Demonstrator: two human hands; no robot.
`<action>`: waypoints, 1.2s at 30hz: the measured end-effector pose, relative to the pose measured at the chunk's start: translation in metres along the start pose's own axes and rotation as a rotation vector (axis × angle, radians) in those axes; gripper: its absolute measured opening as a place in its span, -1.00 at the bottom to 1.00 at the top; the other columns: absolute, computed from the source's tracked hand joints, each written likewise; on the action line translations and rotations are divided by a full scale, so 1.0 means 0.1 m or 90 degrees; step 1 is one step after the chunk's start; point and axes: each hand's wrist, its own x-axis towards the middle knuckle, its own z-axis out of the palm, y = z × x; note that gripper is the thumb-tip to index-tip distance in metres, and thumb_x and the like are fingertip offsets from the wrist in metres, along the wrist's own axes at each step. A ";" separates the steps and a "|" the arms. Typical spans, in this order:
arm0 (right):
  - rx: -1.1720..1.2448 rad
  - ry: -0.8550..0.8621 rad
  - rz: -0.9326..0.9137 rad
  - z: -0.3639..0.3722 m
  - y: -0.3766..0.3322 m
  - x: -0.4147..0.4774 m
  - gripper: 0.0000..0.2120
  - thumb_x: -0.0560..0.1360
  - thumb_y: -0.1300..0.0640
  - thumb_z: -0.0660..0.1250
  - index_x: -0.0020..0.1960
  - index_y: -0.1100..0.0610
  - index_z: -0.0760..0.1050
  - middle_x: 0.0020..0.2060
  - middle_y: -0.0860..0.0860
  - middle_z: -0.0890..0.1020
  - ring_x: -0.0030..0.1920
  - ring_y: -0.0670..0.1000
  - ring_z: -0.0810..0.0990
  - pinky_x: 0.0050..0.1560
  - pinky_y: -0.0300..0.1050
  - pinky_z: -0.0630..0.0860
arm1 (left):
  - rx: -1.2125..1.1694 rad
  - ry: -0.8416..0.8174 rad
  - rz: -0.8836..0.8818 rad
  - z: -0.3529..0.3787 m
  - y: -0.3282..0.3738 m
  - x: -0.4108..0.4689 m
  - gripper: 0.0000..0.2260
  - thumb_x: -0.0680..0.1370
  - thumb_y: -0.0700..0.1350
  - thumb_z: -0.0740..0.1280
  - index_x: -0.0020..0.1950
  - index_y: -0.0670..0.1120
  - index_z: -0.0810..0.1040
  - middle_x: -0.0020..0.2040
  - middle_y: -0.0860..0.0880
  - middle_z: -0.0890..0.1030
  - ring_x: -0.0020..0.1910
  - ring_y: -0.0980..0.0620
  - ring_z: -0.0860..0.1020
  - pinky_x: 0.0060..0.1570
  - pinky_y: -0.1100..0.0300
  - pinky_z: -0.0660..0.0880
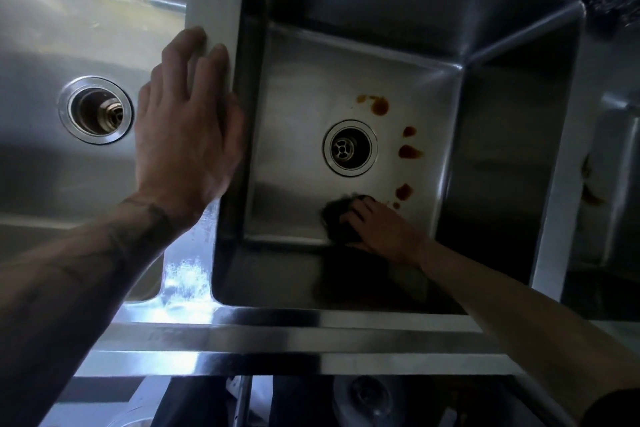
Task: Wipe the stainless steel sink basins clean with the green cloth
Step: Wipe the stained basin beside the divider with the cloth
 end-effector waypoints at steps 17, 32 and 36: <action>0.096 0.171 0.400 -0.09 0.22 0.26 -0.51 0.56 -0.03 0.40 0.34 0.25 0.41 0.17 0.25 0.48 0.11 0.19 0.44 0.05 0.03 0.49 | 0.002 -0.003 0.000 0.02 -0.01 -0.02 -0.62 0.64 -0.15 0.25 0.46 -0.18 0.43 0.52 -0.28 0.38 0.28 -0.36 0.50 0.18 -0.22 0.49; 0.018 0.096 0.106 0.09 -0.03 0.02 -0.47 0.55 -0.12 0.37 0.32 0.25 0.45 0.16 0.23 0.51 0.14 0.22 0.44 0.16 0.09 0.45 | -0.012 -0.009 0.008 0.01 0.00 -0.01 -0.64 0.65 -0.18 0.24 0.45 -0.20 0.43 0.52 -0.29 0.37 0.28 -0.36 0.49 0.17 -0.26 0.50; -0.006 0.030 0.034 -0.02 0.25 -0.09 -0.49 0.50 -0.14 0.39 0.30 0.18 0.47 0.17 0.18 0.53 0.15 0.17 0.44 0.15 0.07 0.52 | -0.013 -0.007 0.008 0.02 -0.01 -0.01 -0.65 0.66 -0.17 0.23 0.44 -0.19 0.42 0.51 -0.29 0.38 0.26 -0.36 0.49 0.15 -0.26 0.50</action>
